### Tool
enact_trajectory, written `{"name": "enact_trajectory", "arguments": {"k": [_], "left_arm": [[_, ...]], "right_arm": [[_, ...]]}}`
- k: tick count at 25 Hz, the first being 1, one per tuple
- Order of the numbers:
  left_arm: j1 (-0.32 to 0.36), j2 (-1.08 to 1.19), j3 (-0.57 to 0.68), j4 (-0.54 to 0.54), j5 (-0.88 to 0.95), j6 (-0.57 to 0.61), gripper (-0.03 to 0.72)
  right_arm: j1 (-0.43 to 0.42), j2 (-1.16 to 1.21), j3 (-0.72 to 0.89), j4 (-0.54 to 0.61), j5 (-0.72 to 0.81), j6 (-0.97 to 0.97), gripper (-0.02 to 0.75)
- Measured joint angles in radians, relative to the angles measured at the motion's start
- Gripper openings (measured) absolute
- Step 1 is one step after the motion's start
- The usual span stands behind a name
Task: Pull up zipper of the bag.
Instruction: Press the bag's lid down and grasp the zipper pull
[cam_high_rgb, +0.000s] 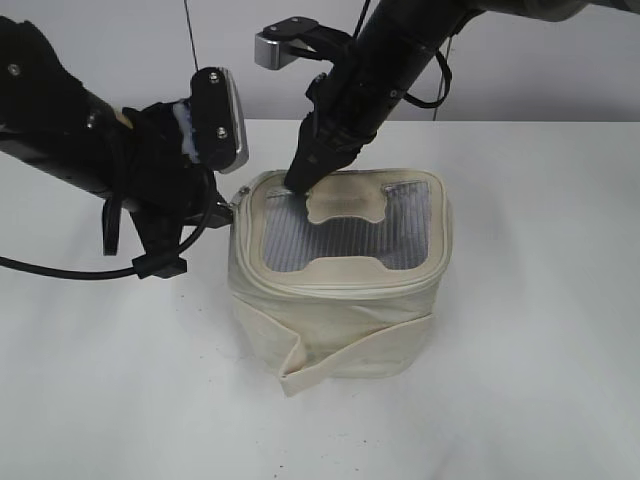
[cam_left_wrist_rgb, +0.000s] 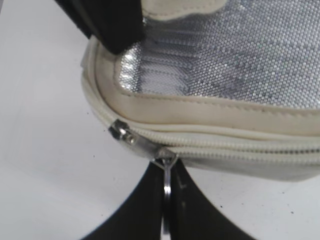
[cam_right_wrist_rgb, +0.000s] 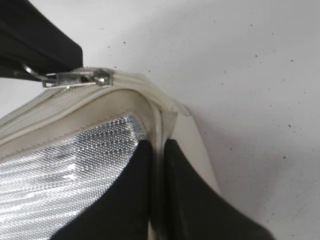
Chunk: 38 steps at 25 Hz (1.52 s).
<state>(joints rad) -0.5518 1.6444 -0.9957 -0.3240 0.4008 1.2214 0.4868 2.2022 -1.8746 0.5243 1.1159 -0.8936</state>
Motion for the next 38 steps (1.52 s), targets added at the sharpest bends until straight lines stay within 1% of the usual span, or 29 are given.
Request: {"name": "enact_trajectory", "arguments": {"k": [3, 7, 9, 16, 18, 21, 24, 27, 30, 34, 38], "left_arm": [[0.000, -0.001, 0.000, 0.011, 0.014, -0.048, -0.003], [0.000, -0.005, 0.000, 0.080, 0.074, -0.191, -0.003], [0.000, -0.016, 0.000, 0.104, 0.103, -0.244, -0.003], [0.000, -0.069, -0.005, 0.113, 0.228, -0.335, -0.003], [0.000, -0.076, -0.006, 0.092, 0.282, -0.348, -0.003], [0.000, -0.080, -0.006, 0.024, 0.357, -0.358, -0.003], [-0.013, -0.095, -0.006, -0.029, 0.411, -0.396, -0.003], [-0.042, -0.099, -0.006, -0.084, 0.446, -0.430, -0.003], [-0.091, -0.104, -0.006, -0.121, 0.451, -0.461, -0.003], [-0.169, -0.106, -0.006, -0.140, 0.426, -0.485, -0.003], [-0.241, -0.106, -0.006, -0.156, 0.364, -0.492, -0.003]], "right_arm": [[0.000, 0.000, 0.000, 0.001, 0.000, 0.005, 0.041], [0.000, 0.000, 0.000, 0.001, 0.000, 0.020, 0.041], [0.000, 0.000, 0.000, 0.001, 0.000, 0.029, 0.041], [0.000, 0.000, 0.000, 0.000, -0.003, 0.067, 0.041], [0.000, 0.000, 0.000, 0.000, -0.003, 0.071, 0.041], [0.000, 0.000, 0.000, -0.001, -0.004, 0.075, 0.041], [0.000, 0.000, 0.000, -0.001, -0.004, 0.082, 0.039], [0.000, 0.000, 0.000, -0.003, -0.004, 0.089, 0.039], [0.000, 0.000, 0.000, -0.003, -0.004, 0.093, 0.039], [0.000, 0.000, 0.000, -0.003, -0.004, 0.097, 0.039], [0.000, 0.000, 0.000, 0.005, 0.008, 0.097, 0.039]]}}
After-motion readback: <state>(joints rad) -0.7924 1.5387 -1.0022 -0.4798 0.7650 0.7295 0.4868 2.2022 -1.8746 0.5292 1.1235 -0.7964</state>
